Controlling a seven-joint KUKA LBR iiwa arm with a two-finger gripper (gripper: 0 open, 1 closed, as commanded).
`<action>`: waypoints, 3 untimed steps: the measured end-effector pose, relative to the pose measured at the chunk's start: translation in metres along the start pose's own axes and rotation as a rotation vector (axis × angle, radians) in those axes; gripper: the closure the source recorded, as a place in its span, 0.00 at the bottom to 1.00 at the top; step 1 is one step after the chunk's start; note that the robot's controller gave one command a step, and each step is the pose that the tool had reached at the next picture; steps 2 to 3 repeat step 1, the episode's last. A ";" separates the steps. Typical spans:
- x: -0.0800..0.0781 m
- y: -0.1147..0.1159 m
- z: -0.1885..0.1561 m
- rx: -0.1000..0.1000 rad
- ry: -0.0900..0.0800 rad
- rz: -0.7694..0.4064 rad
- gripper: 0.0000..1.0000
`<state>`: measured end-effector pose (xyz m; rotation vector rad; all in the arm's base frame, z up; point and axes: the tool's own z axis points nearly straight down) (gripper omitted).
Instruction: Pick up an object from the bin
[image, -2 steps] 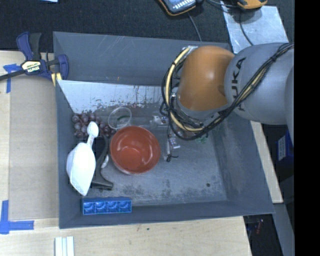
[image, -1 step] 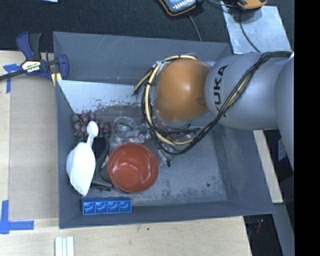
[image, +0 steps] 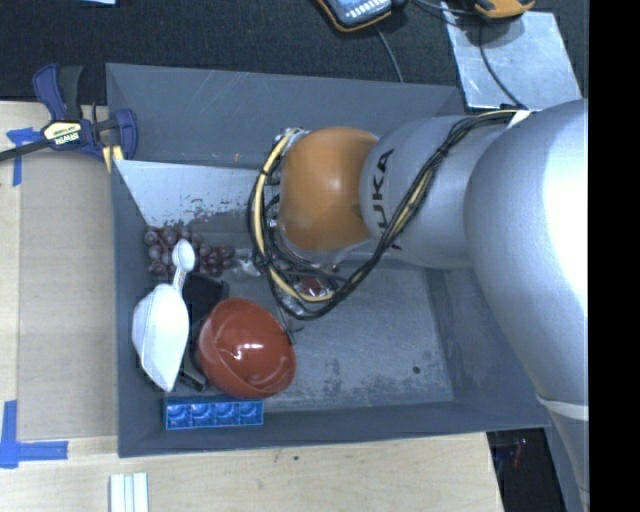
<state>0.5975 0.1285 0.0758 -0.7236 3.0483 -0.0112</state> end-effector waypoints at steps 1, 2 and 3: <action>0.036 0.026 0.002 -0.002 -0.006 -0.848 1.00; 0.036 0.026 0.002 -0.002 -0.006 -0.848 1.00; 0.036 0.026 0.002 -0.002 -0.006 -0.848 1.00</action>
Offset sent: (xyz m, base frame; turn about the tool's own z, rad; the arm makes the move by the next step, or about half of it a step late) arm 0.0000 0.0000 0.0000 0.0000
